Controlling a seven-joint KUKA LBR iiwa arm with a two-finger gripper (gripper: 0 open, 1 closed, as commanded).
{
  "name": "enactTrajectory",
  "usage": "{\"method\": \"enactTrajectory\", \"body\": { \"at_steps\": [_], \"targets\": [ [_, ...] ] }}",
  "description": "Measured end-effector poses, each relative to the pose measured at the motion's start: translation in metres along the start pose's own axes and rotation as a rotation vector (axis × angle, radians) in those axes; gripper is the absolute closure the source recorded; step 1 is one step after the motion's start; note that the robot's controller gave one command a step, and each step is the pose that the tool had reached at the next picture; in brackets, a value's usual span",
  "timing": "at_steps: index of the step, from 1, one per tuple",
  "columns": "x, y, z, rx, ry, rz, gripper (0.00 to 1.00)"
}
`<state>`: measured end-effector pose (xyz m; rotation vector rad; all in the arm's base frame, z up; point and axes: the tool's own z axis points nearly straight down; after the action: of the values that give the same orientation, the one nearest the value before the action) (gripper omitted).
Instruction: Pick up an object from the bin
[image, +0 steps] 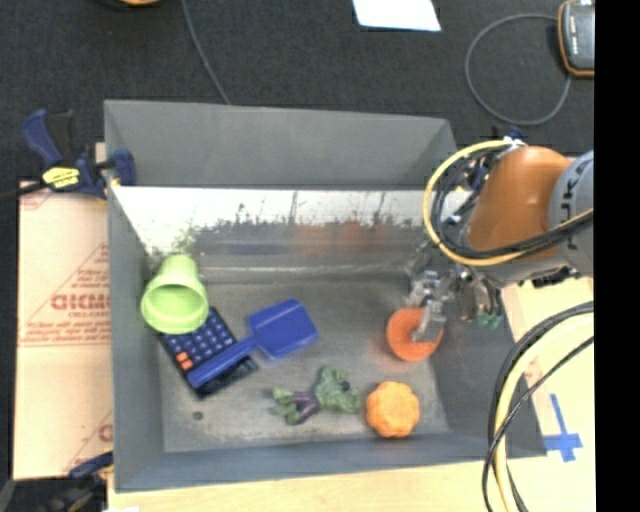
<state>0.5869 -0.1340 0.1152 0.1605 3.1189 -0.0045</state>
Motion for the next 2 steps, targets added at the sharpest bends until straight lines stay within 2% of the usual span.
{"method": "enactTrajectory", "body": {
  "at_steps": [2],
  "targets": [
    [-0.001,-0.001,-0.035,0.0,-0.002,0.0,1.0]
  ]
}}
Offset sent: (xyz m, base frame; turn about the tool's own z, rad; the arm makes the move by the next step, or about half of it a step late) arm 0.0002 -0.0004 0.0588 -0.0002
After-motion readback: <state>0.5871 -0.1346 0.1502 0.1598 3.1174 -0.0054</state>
